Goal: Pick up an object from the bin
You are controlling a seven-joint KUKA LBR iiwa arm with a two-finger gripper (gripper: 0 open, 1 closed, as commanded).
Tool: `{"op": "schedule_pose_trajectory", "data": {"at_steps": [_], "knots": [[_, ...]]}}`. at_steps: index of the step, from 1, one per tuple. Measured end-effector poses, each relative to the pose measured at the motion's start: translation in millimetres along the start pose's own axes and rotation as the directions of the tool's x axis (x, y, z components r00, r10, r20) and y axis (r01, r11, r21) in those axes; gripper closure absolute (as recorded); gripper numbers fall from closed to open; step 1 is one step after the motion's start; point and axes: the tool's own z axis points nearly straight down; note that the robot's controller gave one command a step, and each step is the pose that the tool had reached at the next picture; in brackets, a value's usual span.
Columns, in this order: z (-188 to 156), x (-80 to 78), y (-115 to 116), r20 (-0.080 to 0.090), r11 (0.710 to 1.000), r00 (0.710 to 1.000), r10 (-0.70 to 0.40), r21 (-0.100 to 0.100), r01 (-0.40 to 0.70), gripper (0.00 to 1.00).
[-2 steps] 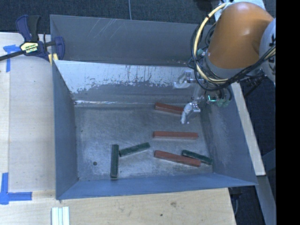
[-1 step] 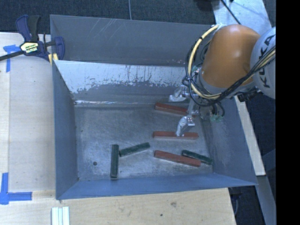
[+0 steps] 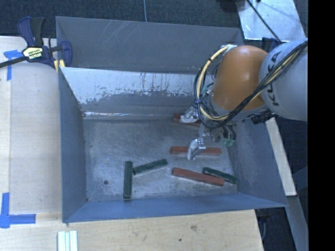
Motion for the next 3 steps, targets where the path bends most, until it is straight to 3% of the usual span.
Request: {"op": "schedule_pose_trajectory", "data": {"at_steps": [1,2,3], "knots": [[50,10.7,-23,0.028,0.991,0.991,-0.132,0.003,0.132,1.0],[50,10.8,-23,0.028,0.991,0.991,-0.132,0.003,0.132,1.0],[-109,27.8,-7,0.001,0.987,0.987,-0.158,0.001,0.158,1.0]]}}
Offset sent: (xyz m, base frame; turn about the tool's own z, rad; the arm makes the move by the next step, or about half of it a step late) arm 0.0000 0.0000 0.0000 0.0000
